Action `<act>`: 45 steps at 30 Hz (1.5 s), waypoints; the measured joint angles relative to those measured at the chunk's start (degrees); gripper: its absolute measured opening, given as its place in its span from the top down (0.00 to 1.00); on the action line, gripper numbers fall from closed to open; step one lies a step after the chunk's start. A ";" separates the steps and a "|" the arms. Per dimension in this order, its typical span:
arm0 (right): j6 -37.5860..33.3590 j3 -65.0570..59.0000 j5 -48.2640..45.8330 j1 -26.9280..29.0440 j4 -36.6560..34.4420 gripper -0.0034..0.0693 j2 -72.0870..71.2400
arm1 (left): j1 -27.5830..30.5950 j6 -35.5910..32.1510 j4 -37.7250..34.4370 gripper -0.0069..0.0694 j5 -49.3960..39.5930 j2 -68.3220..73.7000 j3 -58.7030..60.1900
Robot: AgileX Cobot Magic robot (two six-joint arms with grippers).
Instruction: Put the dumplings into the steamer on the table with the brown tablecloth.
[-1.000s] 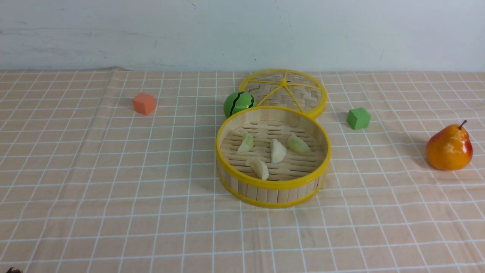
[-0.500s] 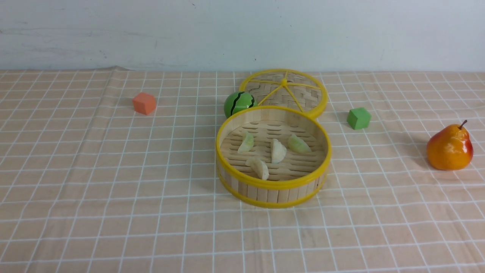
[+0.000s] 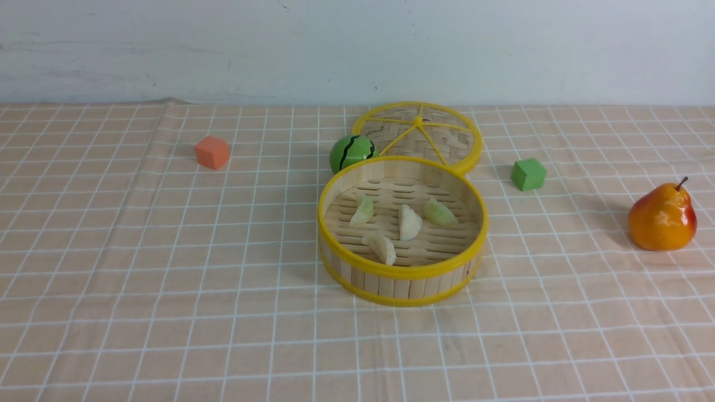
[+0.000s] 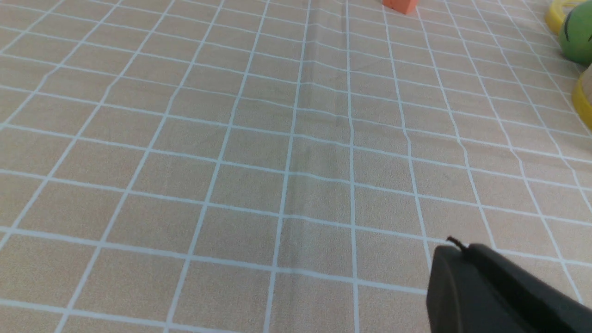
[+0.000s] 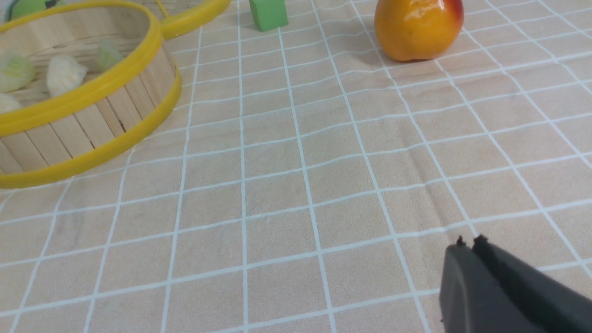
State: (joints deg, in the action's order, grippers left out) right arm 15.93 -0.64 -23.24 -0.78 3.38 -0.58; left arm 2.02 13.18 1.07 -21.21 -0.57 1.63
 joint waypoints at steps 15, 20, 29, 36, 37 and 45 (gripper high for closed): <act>0.00 0.00 0.00 0.00 0.00 0.91 0.00 | 0.00 0.00 0.00 0.93 0.27 0.00 0.00; 0.00 0.00 0.00 0.00 0.00 0.91 0.00 | 0.00 0.00 0.00 0.93 0.27 0.00 0.00; 0.00 0.00 0.00 0.00 0.00 0.90 0.00 | 0.00 0.00 0.00 0.93 0.27 0.00 0.00; 0.00 0.00 0.00 0.00 0.00 0.89 0.00 | 0.00 0.05 0.00 0.93 0.27 0.00 0.00; 0.00 0.00 0.00 0.00 0.00 0.89 0.00 | 0.00 0.05 0.06 0.93 0.27 0.00 0.00; 0.00 0.00 0.00 0.00 0.00 0.87 0.00 | 0.00 0.05 0.06 0.93 0.27 0.00 0.00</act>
State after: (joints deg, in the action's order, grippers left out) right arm 15.93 -0.64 -23.24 -0.78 3.38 -0.58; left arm 2.02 13.23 1.13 -20.94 -0.57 1.63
